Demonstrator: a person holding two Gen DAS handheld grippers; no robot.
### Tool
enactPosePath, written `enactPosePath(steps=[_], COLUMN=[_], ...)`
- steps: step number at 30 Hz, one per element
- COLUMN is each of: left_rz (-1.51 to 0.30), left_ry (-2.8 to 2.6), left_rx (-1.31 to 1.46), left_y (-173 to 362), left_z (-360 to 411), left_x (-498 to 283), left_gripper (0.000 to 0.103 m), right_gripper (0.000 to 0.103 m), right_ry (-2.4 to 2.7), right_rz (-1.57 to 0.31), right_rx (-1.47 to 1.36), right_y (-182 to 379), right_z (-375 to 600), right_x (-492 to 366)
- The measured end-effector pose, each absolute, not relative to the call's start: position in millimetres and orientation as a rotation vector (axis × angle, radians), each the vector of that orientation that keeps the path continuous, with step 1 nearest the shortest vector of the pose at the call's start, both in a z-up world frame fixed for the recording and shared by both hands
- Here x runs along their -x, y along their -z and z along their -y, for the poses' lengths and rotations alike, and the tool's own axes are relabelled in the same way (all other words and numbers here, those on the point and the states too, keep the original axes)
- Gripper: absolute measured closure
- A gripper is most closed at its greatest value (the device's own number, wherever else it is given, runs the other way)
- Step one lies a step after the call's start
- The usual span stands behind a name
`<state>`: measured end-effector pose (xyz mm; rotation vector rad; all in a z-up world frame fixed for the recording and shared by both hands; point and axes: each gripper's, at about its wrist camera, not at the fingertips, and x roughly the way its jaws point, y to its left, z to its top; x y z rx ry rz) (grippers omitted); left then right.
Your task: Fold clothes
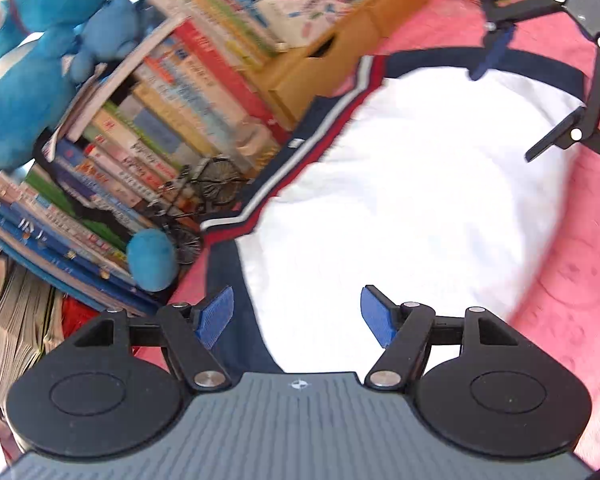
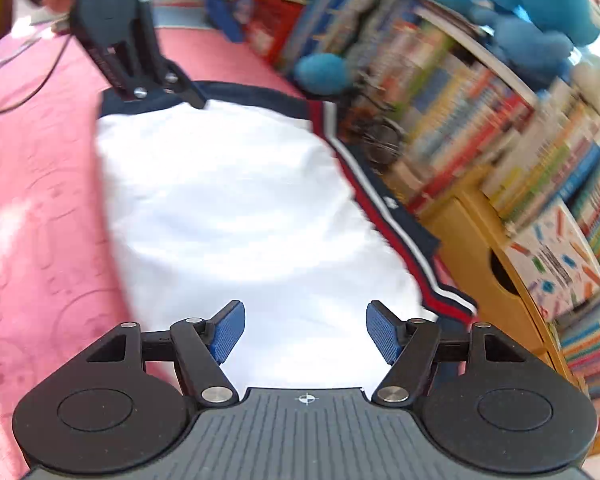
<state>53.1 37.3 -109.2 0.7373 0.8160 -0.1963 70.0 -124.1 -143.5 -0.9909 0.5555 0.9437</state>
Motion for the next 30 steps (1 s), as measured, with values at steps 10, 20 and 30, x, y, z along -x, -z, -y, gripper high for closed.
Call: enactPosePath(steps=[10,20,30], left_rz=[-0.697,-0.746,-0.984], left_ry=[0.48,0.432,0.308], left_rx=[-1.109,-1.073,-0.896], left_y=[184.7,193.9,192.2], left_z=[20.2,22.6,-33.1], left_x=[-11.5,-34.2,-32.2], left_gripper=[0.034,0.089,0.09], right_gripper=[0.079,0.073,0.094], right_ry=[-0.95,-0.962,-0.742], right_rz=[-0.485,-0.324,-0.45], right_rx=[1.078,1.098,1.251], right_y=[190.3,185.8,200.5], right_z=[69.3,75.4,165.6], right_x=[-37.5,-25.5,-53.7])
